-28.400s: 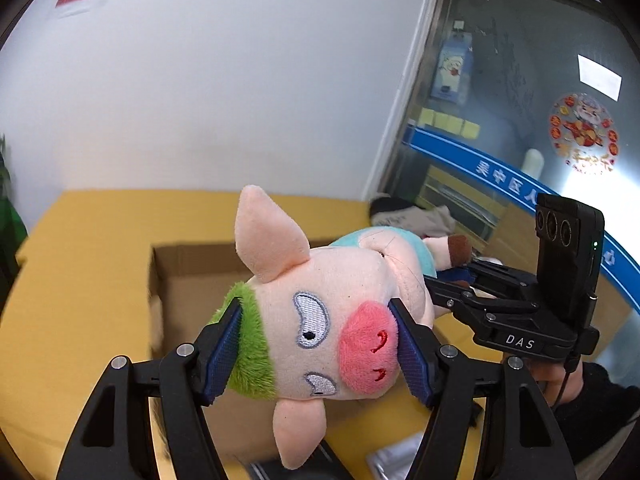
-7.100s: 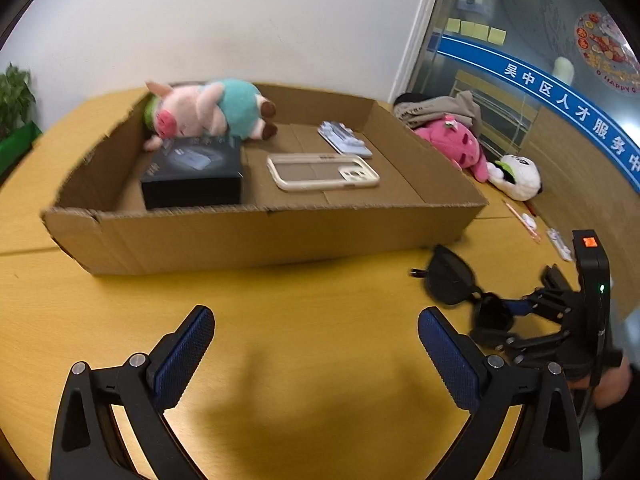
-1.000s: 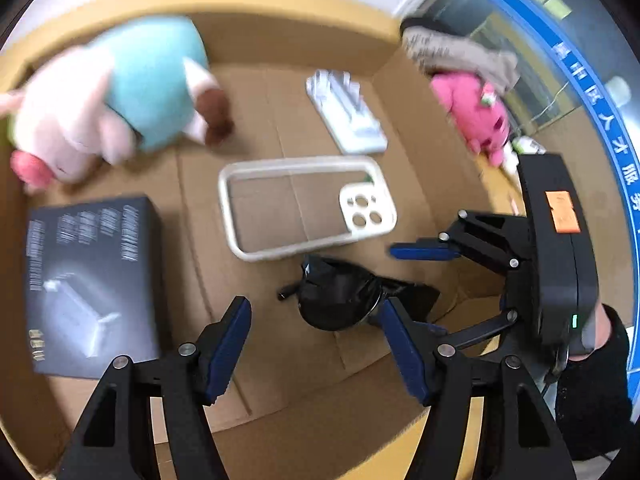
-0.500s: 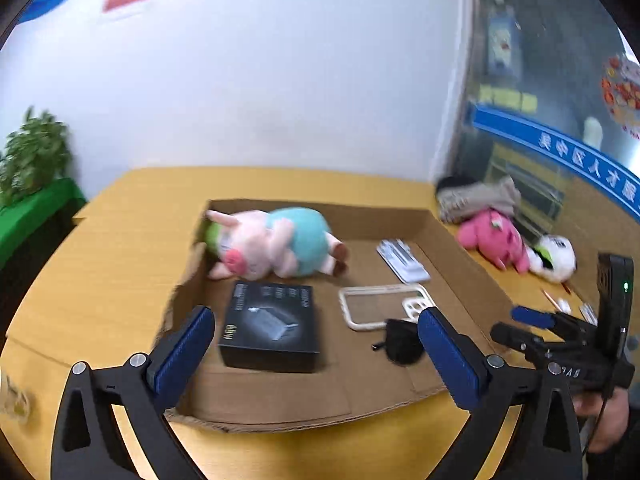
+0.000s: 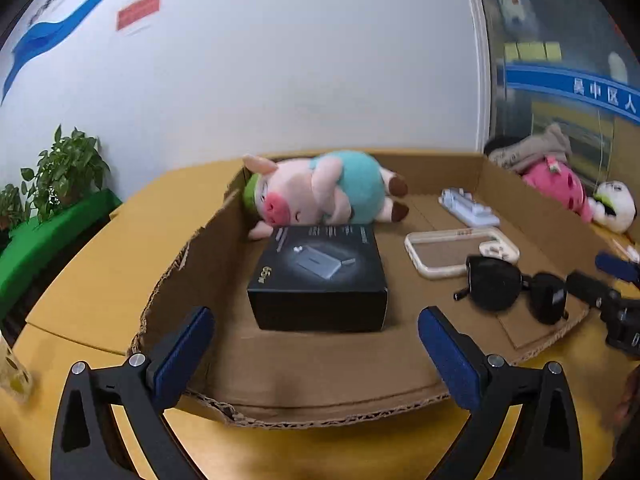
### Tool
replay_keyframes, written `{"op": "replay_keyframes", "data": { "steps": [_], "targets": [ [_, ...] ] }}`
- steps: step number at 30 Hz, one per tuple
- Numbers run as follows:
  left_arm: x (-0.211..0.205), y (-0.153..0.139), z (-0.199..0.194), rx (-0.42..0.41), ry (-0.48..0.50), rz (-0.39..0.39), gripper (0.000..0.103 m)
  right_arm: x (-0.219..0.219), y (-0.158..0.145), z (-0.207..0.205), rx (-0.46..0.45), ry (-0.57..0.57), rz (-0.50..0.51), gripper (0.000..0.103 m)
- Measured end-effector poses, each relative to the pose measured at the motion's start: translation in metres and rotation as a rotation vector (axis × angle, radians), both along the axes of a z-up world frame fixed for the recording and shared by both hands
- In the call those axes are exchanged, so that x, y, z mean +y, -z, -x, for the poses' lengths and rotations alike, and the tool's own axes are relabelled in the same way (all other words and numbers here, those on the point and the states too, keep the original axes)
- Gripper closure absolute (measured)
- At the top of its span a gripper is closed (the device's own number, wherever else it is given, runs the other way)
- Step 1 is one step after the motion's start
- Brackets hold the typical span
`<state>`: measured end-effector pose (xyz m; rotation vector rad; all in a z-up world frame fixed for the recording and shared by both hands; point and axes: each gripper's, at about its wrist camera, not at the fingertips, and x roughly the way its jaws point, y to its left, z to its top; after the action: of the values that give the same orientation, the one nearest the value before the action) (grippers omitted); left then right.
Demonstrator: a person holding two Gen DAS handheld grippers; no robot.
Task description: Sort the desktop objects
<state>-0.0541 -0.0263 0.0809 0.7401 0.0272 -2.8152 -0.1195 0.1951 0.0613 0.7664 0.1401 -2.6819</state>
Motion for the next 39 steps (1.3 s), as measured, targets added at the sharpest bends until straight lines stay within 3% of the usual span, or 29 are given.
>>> {"op": "replay_keyframes", "data": {
  "steps": [2,9,15,18,21,22,39],
  "targets": [
    [-0.0008,-0.0002,0.0,0.005,0.006,-0.007,0.0,0.0015,0.0016,-0.0051,0.042,0.002,0.004,0.019],
    [0.0001,-0.0015,-0.0008,0.007,-0.008,-0.007,0.0,0.0018,-0.0007,-0.0065,0.048,0.007,0.005,0.019],
    [0.0041,-0.0021,-0.0034,0.014,-0.061,0.0,0.0,0.0016,-0.001,-0.0053,0.046,0.012,0.007,0.016],
    [0.0077,-0.0023,-0.005,0.013,-0.139,0.007,0.0,0.0002,-0.0005,-0.0048,0.047,0.024,0.005,0.016],
    [0.0031,0.0007,-0.0061,-0.002,-0.199,-0.07,0.0,-0.0013,-0.0004,-0.0045,0.047,0.035,0.003,0.015],
    [-0.0012,0.0027,-0.0066,-0.008,-0.201,-0.112,0.0,-0.0017,-0.0003,-0.0047,0.048,0.037,0.0,0.015],
    [-0.0008,0.0037,-0.0073,-0.011,-0.196,-0.106,0.0,-0.0017,0.0002,-0.0041,0.043,0.035,-0.003,0.013]
  ]
}}
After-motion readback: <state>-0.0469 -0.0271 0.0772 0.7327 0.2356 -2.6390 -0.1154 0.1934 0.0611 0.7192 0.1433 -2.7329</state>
